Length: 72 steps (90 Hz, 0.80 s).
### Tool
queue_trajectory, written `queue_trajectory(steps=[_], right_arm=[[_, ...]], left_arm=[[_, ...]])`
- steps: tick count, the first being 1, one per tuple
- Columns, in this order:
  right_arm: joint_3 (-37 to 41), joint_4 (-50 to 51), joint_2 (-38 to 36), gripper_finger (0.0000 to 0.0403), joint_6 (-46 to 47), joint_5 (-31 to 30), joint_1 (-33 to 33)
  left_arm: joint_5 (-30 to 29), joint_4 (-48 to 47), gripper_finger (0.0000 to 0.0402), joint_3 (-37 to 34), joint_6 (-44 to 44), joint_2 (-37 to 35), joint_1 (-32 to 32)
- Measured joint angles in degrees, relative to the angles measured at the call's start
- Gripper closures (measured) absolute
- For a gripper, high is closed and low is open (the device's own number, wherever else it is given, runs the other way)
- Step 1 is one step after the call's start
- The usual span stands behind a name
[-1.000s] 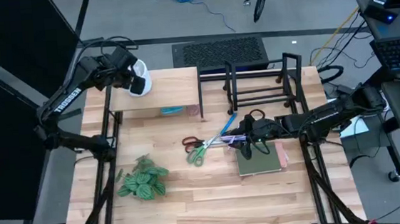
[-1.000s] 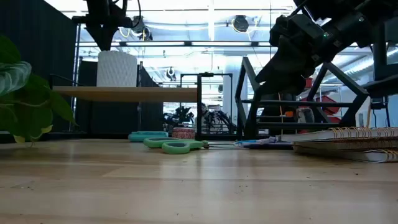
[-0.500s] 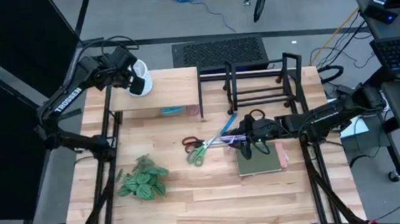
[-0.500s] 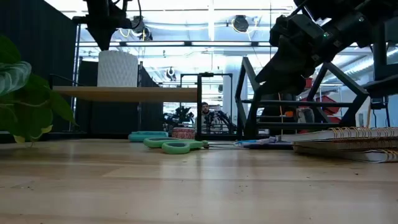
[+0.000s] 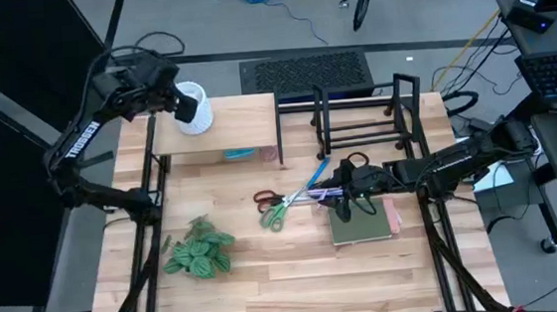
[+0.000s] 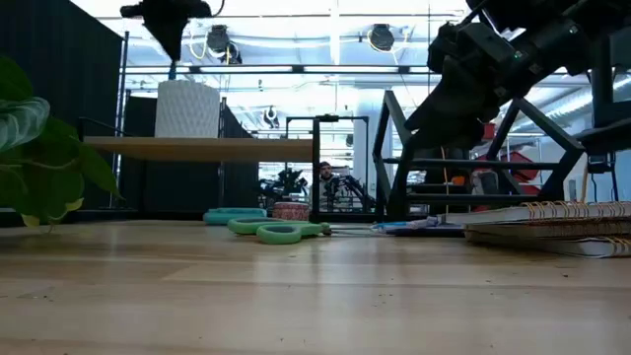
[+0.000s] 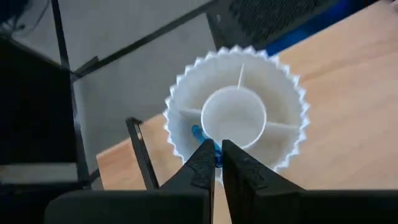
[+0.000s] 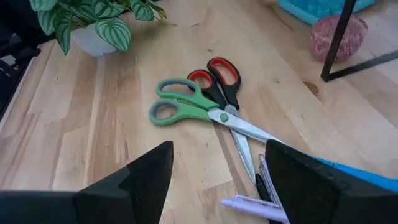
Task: Stock shelves
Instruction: Remove the blue pen from the white pen holder
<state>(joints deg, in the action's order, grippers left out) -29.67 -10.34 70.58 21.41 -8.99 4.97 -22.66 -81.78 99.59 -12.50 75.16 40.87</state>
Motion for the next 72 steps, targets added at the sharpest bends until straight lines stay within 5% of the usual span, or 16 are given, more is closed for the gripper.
queue_trajectory(steps=[36, 55, 72], right_arm=[[-1.32, -22.08, -0.19, 0.0163, -24.55, -0.03, -3.19], [-9.08, -20.71, -0.19, 0.0163, -34.94, -0.48, -6.67], [-16.61, -15.6, 0.49, 0.0163, -37.57, -0.07, -9.96]], left_arm=[[3.57, 0.39, 0.0396, 10.66, 7.57, -0.02, -4.04], [6.39, 2.0, 0.0396, 13.21, 10.35, -0.07, -6.99], [16.87, 7.07, 0.0396, 13.5, 13.5, -0.07, -10.83]])
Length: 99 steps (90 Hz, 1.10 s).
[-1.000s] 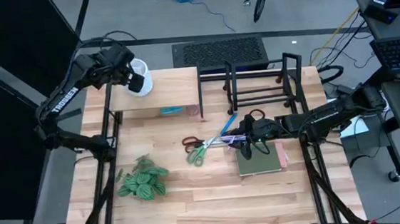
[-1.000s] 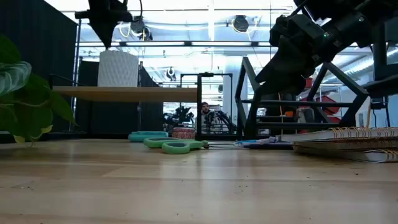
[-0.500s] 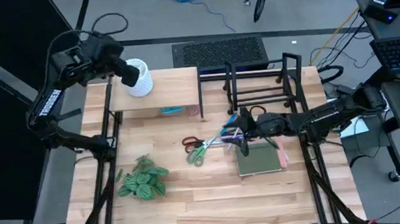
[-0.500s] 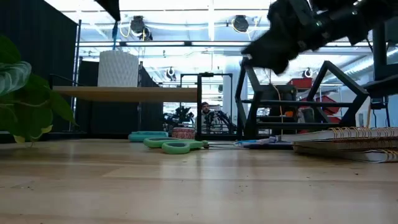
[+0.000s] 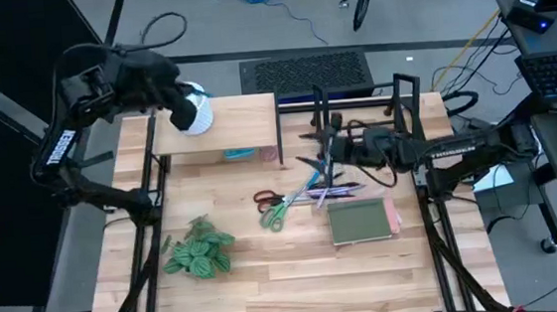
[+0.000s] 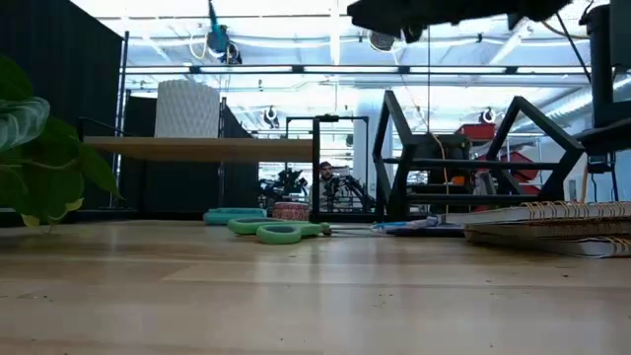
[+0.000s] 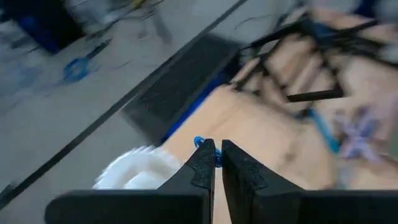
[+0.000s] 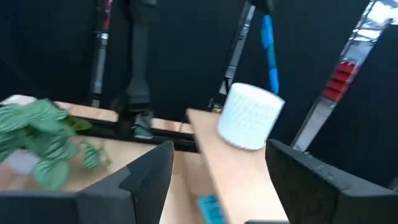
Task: Stock shelves
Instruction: Remove the blue pen from the white pen holder
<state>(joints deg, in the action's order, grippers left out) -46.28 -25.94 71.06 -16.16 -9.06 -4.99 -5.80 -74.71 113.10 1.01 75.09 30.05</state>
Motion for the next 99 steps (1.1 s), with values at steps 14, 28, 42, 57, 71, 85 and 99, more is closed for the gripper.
queue_trajectory(steps=[14, 28, 42, 57, 71, 85, 99], right_arm=[[-6.58, 5.05, 4.33, 0.0163, 0.0, 1.22, -1.1], [-13.11, 11.02, 9.82, 0.017, 0.08, 1.93, -1.01], [-19.22, 19.16, 11.63, 0.0187, 0.04, 1.42, -1.03], [-21.05, 23.34, 11.57, 0.0201, 0.57, 1.4, -1.03], [-21.05, 25.3, 11.69, 0.0229, 1.85, 1.75, -0.96], [-21.05, 28.64, 11.37, 0.0341, 1.58, 1.8, -0.92], [-21.07, 33.39, 9.15, 0.0383, 0.7, 1.49, -0.98]], left_arm=[[10.2, 5.34, 0.0396, 0.04, 2.6, 1.47, -4.64], [13.11, 8.8, 0.0396, 0.04, 4.31, 5.56, -10.64], [13.21, 9.03, 0.0396, 0.04, 4.54, 9.92, -15.15], [13.2, 11.24, 0.0396, 0.02, 5.93, 13.11, -18.69], [13.06, 14.01, 0.0396, 0.02, 7.0, 14.43, -20.07], [12.63, 13.93, 0.0396, 0.02, 7.0, 14.53, -20.04], [10.21, 13.58, 0.0396, 0.02, 6.98, 14.51, -19.96]])
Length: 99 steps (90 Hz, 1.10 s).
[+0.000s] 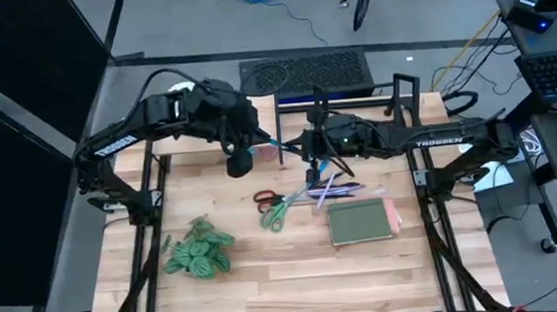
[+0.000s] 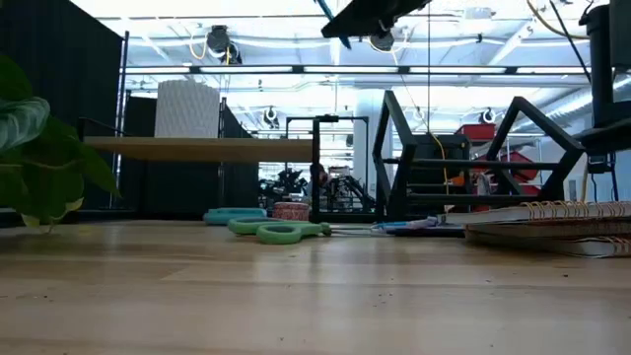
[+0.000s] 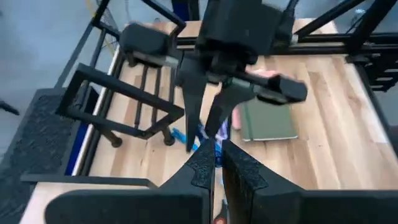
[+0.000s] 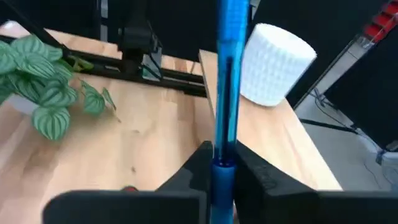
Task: Stock shelves
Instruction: Remove the blue pen from the white pen holder
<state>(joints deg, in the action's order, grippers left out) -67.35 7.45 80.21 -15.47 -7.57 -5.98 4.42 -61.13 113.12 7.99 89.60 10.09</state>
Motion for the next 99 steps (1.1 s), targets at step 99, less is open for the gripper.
queue_trajectory(steps=[99], right_arm=[[26.36, 25.32, -1.19, 0.031, 10.41, -0.22, 0.84]], left_arm=[[-10.93, -19.58, 0.0324, -0.07, -1.51, -0.37, 3.87]])
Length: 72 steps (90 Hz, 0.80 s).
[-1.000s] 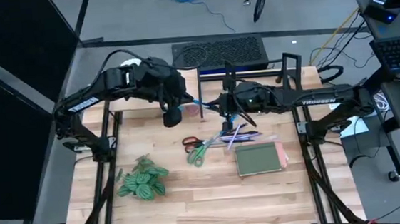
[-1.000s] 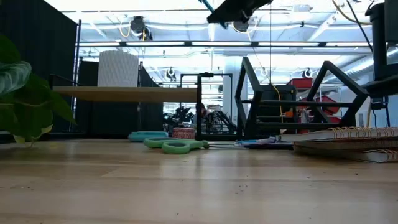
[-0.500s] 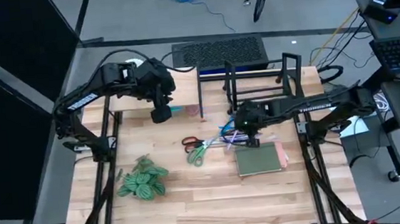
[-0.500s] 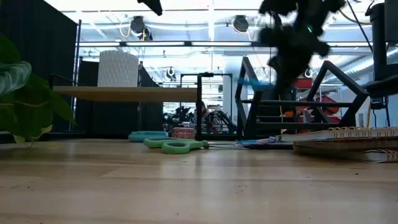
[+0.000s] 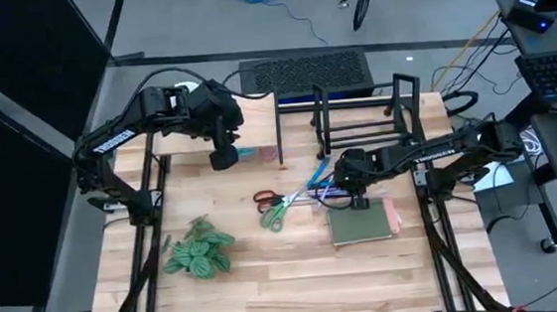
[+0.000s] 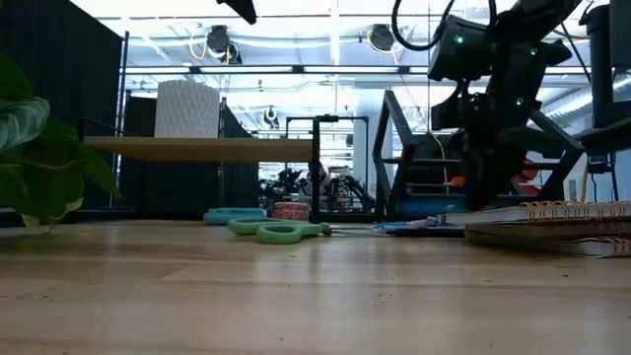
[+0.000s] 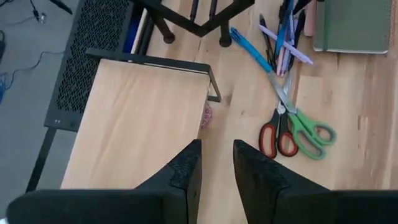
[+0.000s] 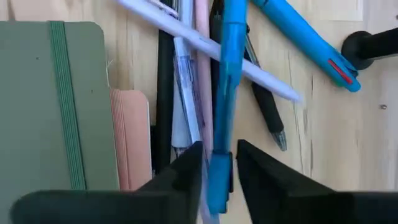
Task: Stock shelves
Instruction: Remove the blue pen from the white pen holder, then remove the white pen holder from the shelf
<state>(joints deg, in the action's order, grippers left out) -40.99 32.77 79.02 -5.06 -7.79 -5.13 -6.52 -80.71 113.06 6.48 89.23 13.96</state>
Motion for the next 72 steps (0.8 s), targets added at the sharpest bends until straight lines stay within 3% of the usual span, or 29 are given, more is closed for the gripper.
queue_trajectory(steps=[16, 31, 35, 57, 72], right_arm=[[-3.28, 3.25, -0.25, 0.0231, 3.78, 0.44, 0.14], [-6.97, 6.21, -3.13, 0.0171, 8.09, 0.61, 0.16], [-7.06, 5.85, -4.18, 0.0161, 8.91, 0.61, 0.14], [-7.06, 3.49, -6.38, 0.014, 13.26, 0.61, 0.35], [-7.06, 2.18, -5.99, 0.014, 13.44, 0.59, 1.17]], left_arm=[[-1.1, 0.02, 0.0324, 0.0, -0.09, 0.0, 0.54], [-14.7, -3.56, 0.0317, 0.04, -0.81, -0.84, 5.72], [-16.0, -4.38, 0.0308, 0.07, -1.48, -1.04, 8.35], [-12.23, -6.2, 0.0223, 0.07, -1.64, -1.01, 21.21], [-5.06, -6.4, 0.0193, -1.29, -1.23, -1.03, 26.54]])
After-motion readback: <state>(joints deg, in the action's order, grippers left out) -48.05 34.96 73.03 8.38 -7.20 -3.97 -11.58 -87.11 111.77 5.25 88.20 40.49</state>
